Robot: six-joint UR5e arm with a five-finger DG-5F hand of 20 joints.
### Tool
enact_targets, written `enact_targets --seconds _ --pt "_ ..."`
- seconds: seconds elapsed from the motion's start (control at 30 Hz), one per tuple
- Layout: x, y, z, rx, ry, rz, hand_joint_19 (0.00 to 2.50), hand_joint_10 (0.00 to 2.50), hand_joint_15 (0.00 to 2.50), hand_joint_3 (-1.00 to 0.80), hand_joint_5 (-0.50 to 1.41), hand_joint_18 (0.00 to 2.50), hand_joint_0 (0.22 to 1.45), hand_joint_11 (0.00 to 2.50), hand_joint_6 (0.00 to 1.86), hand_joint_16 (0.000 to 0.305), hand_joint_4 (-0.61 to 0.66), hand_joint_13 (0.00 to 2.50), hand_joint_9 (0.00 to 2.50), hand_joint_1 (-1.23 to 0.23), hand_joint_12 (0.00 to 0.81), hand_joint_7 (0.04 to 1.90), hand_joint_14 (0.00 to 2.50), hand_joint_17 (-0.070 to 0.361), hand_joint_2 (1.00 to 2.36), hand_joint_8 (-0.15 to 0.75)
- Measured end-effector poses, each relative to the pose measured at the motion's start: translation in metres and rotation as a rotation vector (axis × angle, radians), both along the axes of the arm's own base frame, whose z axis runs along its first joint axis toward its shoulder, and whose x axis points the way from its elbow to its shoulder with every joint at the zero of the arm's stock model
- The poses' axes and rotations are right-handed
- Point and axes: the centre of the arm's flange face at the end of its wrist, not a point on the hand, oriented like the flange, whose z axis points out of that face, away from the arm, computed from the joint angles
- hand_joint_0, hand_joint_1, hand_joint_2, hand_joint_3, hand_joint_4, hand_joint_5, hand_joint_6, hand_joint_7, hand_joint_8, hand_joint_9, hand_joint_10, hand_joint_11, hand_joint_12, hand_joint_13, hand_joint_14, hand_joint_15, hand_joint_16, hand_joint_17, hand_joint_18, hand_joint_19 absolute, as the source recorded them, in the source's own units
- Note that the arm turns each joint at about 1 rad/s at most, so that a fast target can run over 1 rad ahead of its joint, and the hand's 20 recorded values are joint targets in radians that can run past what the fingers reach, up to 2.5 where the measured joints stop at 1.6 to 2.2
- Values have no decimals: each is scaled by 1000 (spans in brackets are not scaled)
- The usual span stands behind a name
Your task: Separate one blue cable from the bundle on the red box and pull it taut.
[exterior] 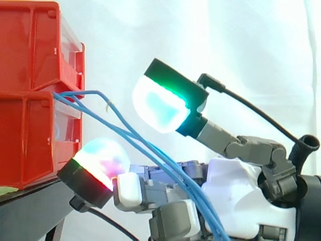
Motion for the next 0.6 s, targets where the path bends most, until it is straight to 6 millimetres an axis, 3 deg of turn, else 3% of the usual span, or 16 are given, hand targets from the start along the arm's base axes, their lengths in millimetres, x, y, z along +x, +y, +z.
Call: enact_targets --seconds 0.27,0.6 --pt "-8 2 22 -35 48 5 701 17 820 -500 -86 1023 520 471 619 64 179 1403 1065 -645 446 1030 27 145 1000 314" --pt "-13 -5 40 -58 72 -2 719 19 834 -382 -116 1002 576 517 774 61 140 1387 1073 -694 430 804 27 138 1009 305"
